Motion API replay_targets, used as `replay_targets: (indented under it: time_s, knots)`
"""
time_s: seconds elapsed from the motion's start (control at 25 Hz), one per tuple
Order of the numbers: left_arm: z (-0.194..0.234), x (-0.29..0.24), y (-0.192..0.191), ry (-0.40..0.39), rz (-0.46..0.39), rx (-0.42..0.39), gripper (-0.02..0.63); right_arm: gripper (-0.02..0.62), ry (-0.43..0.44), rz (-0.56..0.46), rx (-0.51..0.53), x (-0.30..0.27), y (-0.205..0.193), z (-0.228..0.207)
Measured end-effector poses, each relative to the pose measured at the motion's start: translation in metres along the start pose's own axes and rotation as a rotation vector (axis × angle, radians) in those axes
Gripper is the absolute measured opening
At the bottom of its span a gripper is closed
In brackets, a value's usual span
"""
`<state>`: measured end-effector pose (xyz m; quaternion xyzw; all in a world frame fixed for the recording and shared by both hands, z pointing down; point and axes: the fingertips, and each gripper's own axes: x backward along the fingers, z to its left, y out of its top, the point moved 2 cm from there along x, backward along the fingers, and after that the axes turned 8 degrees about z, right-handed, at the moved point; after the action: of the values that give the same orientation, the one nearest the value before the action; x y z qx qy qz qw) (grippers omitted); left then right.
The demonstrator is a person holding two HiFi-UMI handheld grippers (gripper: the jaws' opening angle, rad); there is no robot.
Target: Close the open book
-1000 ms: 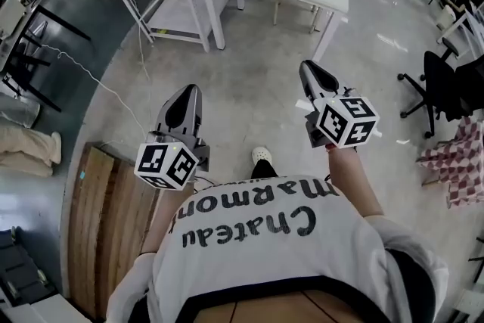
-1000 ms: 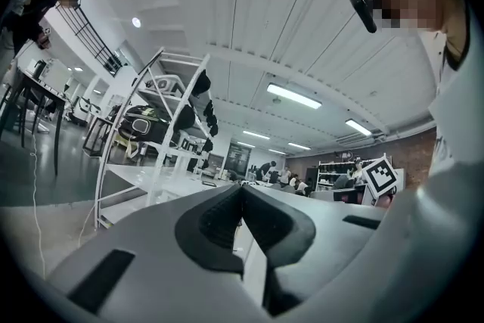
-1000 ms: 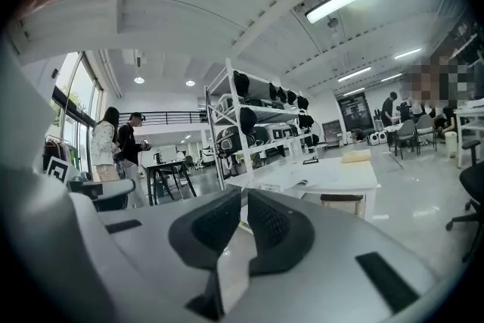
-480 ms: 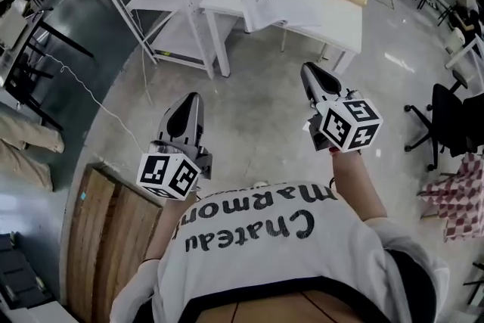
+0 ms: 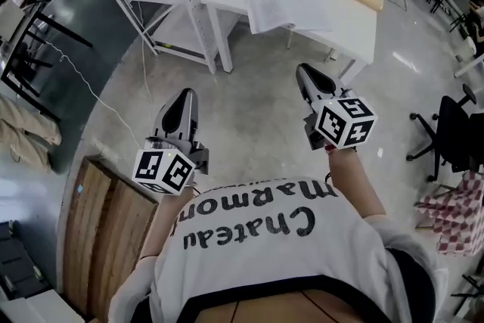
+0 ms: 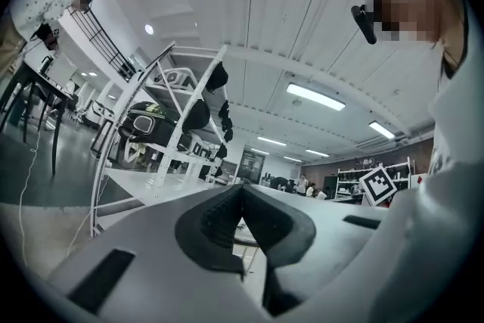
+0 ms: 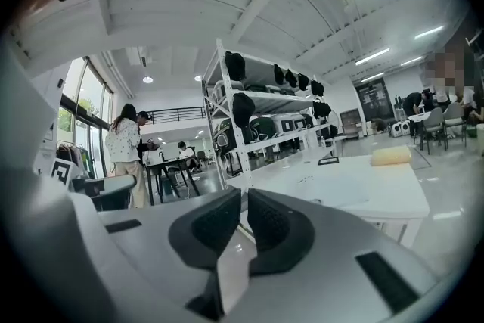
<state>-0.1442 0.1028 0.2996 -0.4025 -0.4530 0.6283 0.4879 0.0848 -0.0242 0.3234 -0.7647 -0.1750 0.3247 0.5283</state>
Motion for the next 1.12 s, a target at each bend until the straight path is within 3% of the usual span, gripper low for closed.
replay_targets:
  time_s: [0.4, 0.68, 1.12]
  knots:
    - [0.009, -0.025, -0.021, -0.008, 0.049, 0.039, 0.023, 0.045, 0.004, 0.034, -0.092, -0.017, -0.020, -0.019]
    - [0.025, -0.064, -0.029, -0.070, 0.081, 0.049, 0.023, 0.046, -0.016, 0.060, -0.144, -0.042, -0.030, -0.036]
    - [0.078, -0.146, 0.031, -0.146, 0.060, -0.007, 0.023, 0.046, -0.039, -0.009, -0.231, -0.123, 0.027, -0.060]
